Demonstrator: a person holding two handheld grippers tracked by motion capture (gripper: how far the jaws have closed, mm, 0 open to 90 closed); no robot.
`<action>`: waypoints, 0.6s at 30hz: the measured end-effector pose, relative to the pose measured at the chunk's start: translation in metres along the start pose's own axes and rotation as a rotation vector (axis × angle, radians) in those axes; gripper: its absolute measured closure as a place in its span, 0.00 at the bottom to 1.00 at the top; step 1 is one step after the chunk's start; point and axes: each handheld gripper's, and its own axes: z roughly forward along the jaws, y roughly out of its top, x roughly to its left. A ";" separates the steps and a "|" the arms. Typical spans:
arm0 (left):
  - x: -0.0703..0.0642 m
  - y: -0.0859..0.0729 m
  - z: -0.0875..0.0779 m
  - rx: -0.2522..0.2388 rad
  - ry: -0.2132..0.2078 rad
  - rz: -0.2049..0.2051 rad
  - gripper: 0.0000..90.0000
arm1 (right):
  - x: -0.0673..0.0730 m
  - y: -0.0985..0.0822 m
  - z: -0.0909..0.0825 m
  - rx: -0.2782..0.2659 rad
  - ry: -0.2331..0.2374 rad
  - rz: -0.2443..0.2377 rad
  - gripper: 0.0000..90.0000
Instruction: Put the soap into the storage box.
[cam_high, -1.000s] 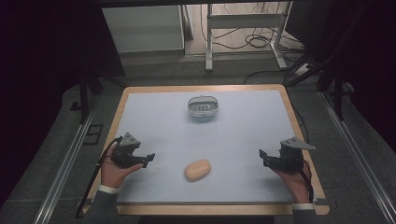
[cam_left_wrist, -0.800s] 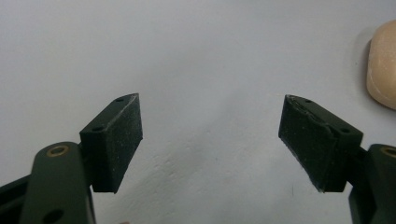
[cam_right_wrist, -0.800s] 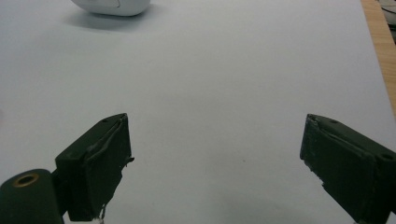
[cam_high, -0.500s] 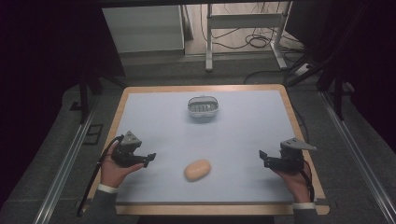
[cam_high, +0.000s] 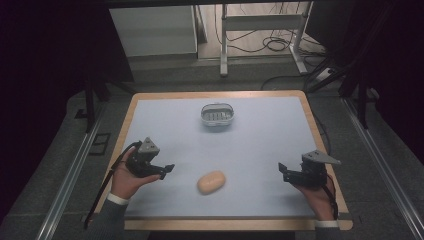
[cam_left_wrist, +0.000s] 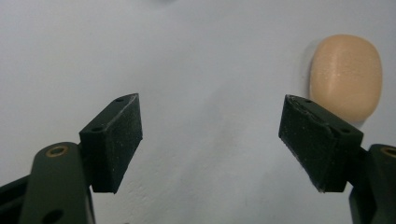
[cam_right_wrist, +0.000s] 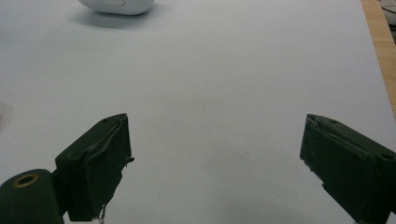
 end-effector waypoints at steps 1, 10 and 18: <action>-0.001 0.001 0.001 0.002 -0.004 -0.001 0.24 | 0.000 -0.001 -0.001 0.000 -0.002 -0.001 0.10; -0.010 0.013 0.006 0.026 -0.031 0.026 0.24 | 0.000 -0.006 -0.005 0.010 -0.028 -0.028 0.10; -0.019 0.019 0.010 0.045 -0.048 0.057 0.24 | 0.001 -0.006 -0.002 0.027 -0.027 -0.022 0.10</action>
